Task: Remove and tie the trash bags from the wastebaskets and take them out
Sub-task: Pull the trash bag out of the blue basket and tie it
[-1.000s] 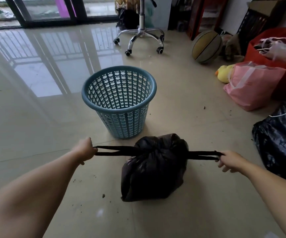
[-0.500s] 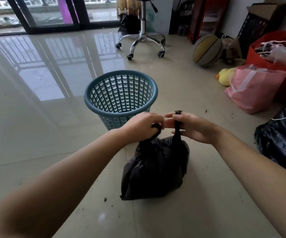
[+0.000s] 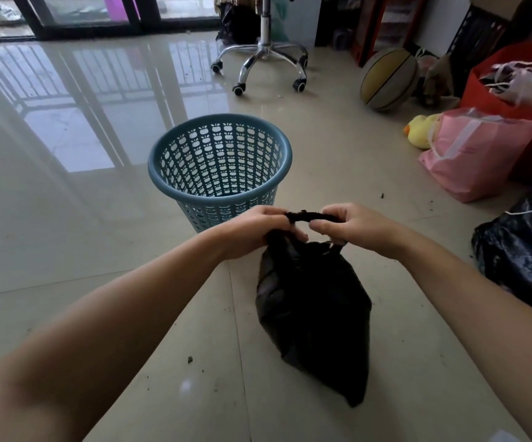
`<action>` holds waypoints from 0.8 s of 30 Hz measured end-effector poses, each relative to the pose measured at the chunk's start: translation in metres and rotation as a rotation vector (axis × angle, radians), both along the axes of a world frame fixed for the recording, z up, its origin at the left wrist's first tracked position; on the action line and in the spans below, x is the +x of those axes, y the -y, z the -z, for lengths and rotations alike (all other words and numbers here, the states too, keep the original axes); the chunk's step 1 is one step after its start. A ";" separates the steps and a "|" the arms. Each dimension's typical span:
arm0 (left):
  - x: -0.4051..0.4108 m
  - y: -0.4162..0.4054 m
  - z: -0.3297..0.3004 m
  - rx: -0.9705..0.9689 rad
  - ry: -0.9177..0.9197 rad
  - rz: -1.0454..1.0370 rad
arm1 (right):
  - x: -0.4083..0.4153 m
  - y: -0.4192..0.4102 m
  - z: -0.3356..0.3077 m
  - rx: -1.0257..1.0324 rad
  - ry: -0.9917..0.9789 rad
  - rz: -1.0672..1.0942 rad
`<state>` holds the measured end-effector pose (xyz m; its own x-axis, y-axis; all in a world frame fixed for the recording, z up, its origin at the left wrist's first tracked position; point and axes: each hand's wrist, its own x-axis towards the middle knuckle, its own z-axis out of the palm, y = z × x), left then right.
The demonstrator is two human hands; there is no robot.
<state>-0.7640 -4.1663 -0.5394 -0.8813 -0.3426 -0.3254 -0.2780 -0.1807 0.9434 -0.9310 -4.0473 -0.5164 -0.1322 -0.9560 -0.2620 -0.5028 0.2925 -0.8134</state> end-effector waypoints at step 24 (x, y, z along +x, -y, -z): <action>0.063 -0.100 0.014 -0.402 0.617 0.068 | 0.068 -0.085 0.044 0.334 -0.184 -0.121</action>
